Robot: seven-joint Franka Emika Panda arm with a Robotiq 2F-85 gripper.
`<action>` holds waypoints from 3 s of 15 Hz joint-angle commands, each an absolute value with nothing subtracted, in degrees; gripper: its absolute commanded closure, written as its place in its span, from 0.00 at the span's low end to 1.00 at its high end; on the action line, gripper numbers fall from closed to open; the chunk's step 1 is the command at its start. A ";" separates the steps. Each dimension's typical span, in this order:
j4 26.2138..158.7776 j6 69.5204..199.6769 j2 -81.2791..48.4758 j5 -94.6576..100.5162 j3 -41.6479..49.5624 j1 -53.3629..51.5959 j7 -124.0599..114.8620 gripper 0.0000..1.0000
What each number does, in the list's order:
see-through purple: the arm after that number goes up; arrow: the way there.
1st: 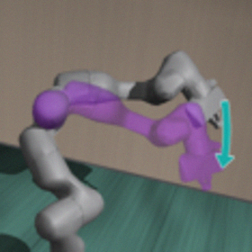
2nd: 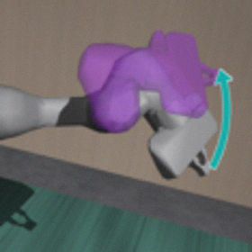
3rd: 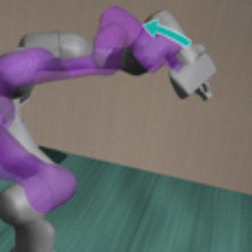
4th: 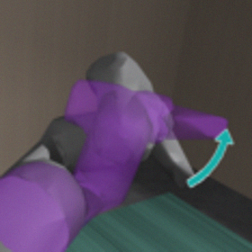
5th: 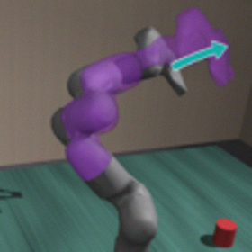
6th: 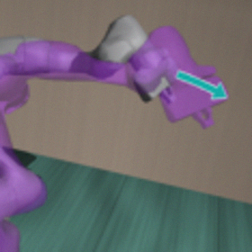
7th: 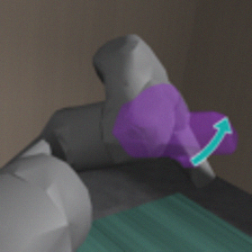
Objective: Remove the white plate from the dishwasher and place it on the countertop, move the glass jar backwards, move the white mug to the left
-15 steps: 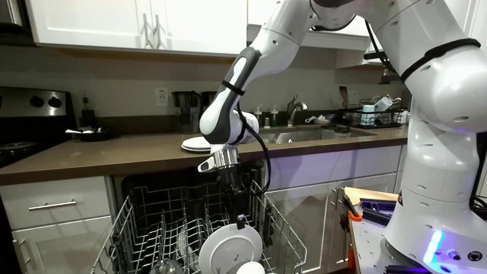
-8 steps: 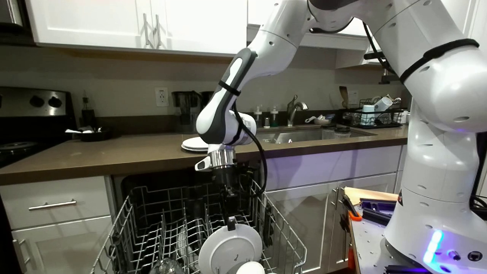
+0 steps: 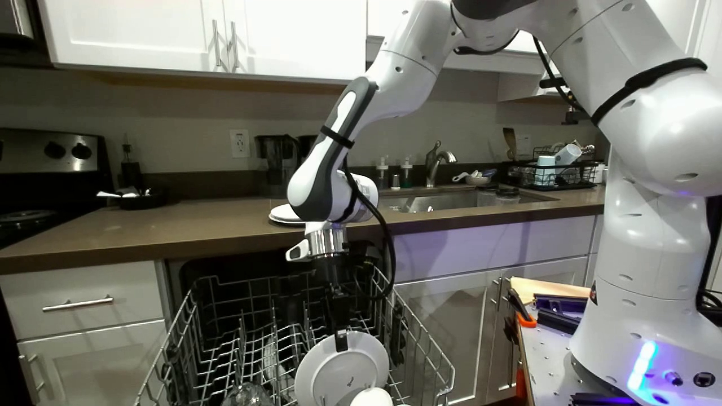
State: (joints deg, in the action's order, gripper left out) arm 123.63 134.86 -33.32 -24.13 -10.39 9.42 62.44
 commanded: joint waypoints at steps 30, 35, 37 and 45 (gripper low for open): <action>121.93 117.12 -15.89 -7.88 -6.71 0.96 42.82 0.98; 123.02 120.83 -13.83 0.59 -6.18 -2.32 32.33 0.98; 123.25 121.21 -12.58 5.10 -5.97 -3.74 26.57 0.98; 125.54 124.73 -13.97 -6.65 -7.61 0.17 35.30 0.61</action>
State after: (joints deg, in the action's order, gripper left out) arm 122.65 121.34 -13.56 1.02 -6.84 -3.20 27.59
